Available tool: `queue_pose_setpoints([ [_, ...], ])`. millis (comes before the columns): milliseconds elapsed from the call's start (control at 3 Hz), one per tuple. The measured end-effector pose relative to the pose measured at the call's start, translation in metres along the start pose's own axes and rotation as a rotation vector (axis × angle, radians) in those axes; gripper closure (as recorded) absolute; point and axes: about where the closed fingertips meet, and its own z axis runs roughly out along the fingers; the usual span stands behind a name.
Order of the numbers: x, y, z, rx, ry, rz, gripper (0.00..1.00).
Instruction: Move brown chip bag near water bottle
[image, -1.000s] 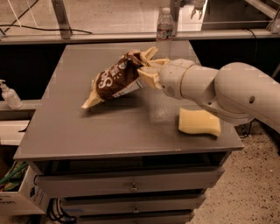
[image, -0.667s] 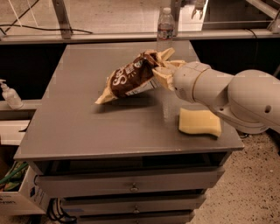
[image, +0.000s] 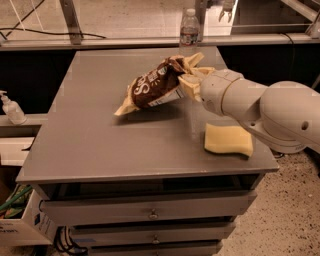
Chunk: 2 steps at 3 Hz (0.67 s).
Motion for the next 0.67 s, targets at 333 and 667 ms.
queue_pose_setpoints([
  [333,0.014,-0.026,-0.001,0.086,0.016,-0.026,1.0],
  [667,0.031,-0.054,-0.006,0.166,0.042,-0.04,1.0],
])
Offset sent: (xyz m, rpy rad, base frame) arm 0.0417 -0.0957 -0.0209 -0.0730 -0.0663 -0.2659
